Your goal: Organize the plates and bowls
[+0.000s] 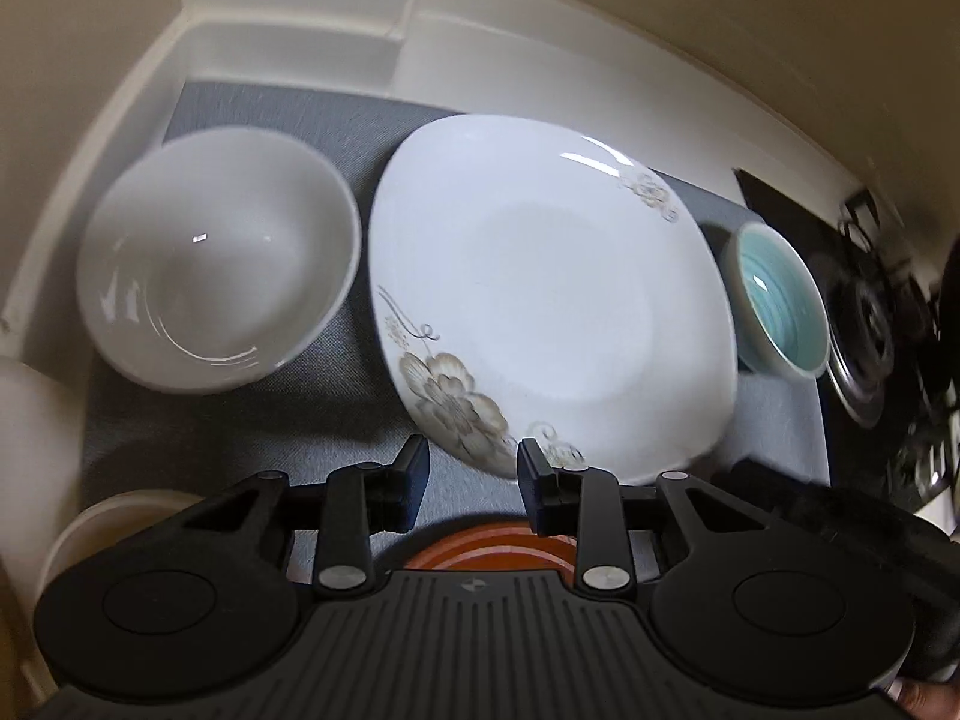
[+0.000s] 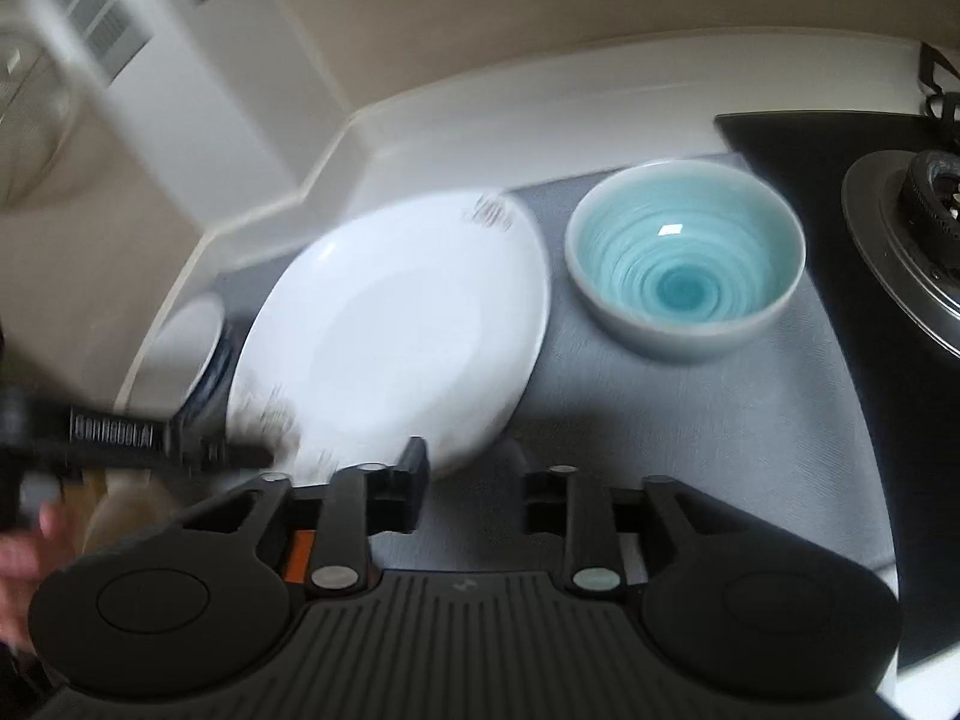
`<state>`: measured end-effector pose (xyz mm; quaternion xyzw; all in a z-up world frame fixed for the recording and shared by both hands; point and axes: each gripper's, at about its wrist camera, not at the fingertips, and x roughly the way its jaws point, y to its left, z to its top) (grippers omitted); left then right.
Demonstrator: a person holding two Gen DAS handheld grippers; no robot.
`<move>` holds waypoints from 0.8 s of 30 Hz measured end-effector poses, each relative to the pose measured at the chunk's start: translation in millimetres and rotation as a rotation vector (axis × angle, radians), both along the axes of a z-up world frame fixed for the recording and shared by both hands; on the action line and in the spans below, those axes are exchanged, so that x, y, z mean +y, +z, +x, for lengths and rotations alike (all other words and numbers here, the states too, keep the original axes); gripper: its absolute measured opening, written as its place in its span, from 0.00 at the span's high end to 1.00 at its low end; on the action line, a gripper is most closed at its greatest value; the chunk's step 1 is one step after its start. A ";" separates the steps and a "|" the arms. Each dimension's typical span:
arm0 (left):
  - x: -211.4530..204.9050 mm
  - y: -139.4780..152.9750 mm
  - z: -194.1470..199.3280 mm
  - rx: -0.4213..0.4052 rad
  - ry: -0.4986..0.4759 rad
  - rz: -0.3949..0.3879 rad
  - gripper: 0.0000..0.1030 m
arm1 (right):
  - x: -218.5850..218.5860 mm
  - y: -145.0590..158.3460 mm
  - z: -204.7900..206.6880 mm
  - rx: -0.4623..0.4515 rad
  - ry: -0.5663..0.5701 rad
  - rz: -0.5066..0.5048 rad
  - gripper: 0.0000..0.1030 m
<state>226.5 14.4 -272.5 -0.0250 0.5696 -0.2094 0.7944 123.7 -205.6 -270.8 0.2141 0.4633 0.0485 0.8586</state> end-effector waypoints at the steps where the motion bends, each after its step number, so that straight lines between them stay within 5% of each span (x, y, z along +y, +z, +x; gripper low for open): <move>1: -2.1 2.7 -4.9 -0.010 -0.010 0.011 0.65 | 7.0 -1.8 -3.6 0.023 0.031 -0.007 0.55; 5: -7.5 8.7 -20.2 -0.023 -0.026 0.045 0.57 | 27.3 -14.8 -15.6 0.078 0.109 -0.010 0.47; 7: -10.4 10.9 -27.0 -0.023 -0.047 0.054 0.57 | 32.7 -23.6 -18.5 0.117 0.144 0.011 0.55; 9: -17.0 11.8 -31.2 -0.022 -0.065 0.072 0.56 | 33.9 -27.7 -21.6 0.138 0.149 -0.040 0.91; 15: -28.5 10.7 -46.5 -0.022 -0.119 0.118 0.56 | 0.5 -22.5 -32.8 0.136 0.022 -0.128 0.95; 19: -34.3 3.3 -51.4 -0.008 -0.139 0.147 0.56 | -15.7 -18.7 -43.6 0.125 -0.005 -0.097 0.87; 21: -37.5 0.4 -53.6 -0.002 -0.150 0.158 0.56 | -18.7 -18.6 -49.4 0.120 -0.023 -0.082 0.62; 24: -42.5 -4.0 -54.8 -0.003 -0.155 0.176 0.55 | -17.8 -19.9 -55.6 0.115 -0.028 -0.072 0.53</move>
